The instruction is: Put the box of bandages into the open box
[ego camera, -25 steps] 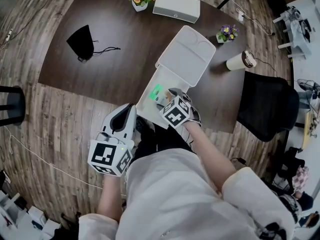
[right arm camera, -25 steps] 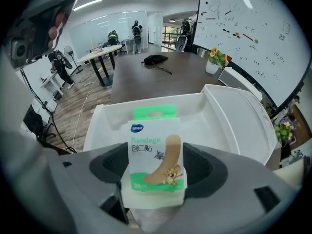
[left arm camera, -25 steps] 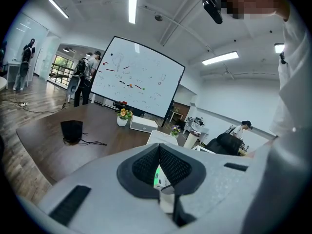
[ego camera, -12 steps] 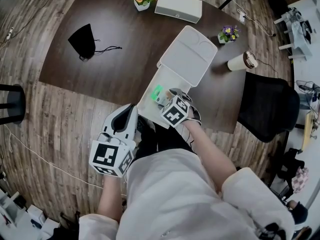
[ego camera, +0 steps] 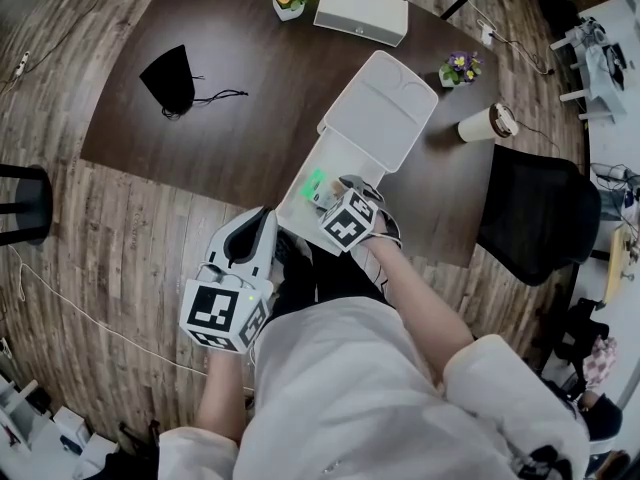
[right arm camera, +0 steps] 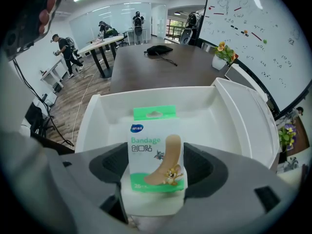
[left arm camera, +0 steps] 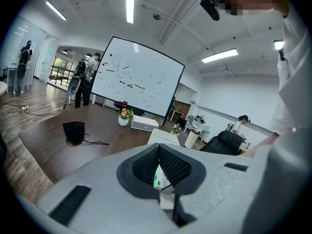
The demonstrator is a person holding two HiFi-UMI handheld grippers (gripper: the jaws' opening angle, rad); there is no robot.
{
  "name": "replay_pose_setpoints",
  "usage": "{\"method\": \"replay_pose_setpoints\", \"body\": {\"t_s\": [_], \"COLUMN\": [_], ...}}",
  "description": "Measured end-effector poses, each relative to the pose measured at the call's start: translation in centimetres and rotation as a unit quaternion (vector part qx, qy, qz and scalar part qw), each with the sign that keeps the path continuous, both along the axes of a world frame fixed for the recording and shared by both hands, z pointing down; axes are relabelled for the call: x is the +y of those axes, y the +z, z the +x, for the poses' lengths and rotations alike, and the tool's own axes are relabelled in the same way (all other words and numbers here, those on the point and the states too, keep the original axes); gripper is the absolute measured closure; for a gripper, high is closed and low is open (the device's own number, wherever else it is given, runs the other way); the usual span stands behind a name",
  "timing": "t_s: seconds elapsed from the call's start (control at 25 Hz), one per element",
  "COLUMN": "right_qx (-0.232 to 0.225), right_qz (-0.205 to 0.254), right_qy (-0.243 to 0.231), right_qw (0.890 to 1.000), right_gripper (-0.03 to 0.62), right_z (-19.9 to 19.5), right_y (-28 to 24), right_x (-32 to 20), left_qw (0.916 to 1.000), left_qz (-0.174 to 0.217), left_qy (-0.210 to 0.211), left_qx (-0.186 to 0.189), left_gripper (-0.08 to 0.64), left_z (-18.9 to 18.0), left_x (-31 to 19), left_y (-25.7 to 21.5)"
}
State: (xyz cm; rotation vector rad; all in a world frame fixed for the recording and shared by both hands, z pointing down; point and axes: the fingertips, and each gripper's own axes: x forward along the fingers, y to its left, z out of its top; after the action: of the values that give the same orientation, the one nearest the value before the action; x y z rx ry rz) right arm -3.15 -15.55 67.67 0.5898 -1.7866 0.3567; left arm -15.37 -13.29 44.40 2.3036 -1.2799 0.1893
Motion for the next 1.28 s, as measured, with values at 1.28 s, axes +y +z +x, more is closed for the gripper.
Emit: {"method": "replay_pose_setpoints", "body": {"t_s": [1.28], "right_qx": [0.008], "right_qz": [-0.005], "right_qy": [-0.010], "right_qw": [1.000], "right_gripper": [0.232], "right_z": [0.25], "right_y": [0.48], "right_x": [0.30], "left_qw": [0.9997], "left_qz": [-0.001], "left_qy": [-0.024], "left_qx": [0.000], "left_gripper": [0.555], "left_z": [-0.82], "left_x": [0.65], "left_y": [0.05]}}
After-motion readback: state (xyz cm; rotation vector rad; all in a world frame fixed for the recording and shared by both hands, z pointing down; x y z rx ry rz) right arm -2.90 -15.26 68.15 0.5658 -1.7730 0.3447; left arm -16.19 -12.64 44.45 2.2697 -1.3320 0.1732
